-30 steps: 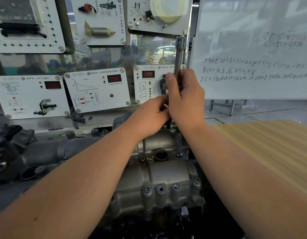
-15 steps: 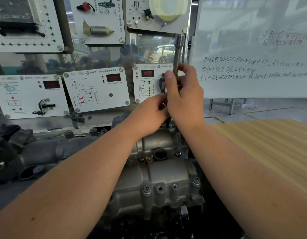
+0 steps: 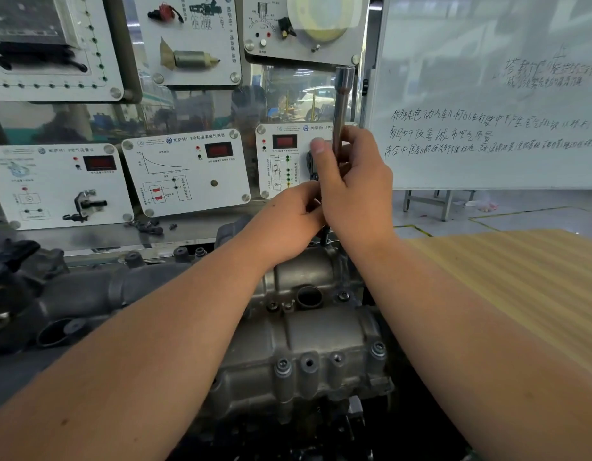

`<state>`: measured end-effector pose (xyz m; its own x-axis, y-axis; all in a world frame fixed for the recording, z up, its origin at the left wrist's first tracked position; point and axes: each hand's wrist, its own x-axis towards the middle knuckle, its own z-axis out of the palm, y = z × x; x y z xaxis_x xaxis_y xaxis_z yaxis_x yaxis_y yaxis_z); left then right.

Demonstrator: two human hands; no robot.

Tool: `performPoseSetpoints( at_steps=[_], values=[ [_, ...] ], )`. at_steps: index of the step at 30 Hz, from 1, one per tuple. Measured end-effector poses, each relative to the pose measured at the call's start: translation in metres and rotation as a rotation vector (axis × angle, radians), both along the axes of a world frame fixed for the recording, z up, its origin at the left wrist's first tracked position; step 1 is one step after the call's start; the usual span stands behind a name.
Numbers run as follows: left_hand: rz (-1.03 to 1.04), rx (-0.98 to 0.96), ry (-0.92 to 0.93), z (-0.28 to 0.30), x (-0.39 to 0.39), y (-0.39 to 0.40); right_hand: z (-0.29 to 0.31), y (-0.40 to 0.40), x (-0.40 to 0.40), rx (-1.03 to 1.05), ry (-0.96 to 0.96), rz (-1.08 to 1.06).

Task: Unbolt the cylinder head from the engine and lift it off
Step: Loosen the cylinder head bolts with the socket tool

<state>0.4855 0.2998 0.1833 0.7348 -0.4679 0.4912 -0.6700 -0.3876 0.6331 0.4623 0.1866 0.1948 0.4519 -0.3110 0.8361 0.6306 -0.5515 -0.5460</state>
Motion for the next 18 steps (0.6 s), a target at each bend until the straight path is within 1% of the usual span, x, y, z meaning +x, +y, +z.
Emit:
performPoseSetpoints(
  at_steps=[7, 12, 18],
  values=[
    [-0.027, -0.028, 0.020, 0.0011, -0.0029, -0.0009, 0.0001, -0.0007, 0.0007, -0.018, -0.002, -0.022],
    [-0.030, -0.018, -0.015, 0.0019, -0.0044, 0.0006, -0.0005, 0.0014, 0.0006, 0.001, -0.002, -0.003],
    [-0.030, -0.025, 0.021, 0.0014, -0.0026, 0.0001, 0.0009, -0.0003, -0.0017, -0.001, -0.012, -0.021]
  ],
)
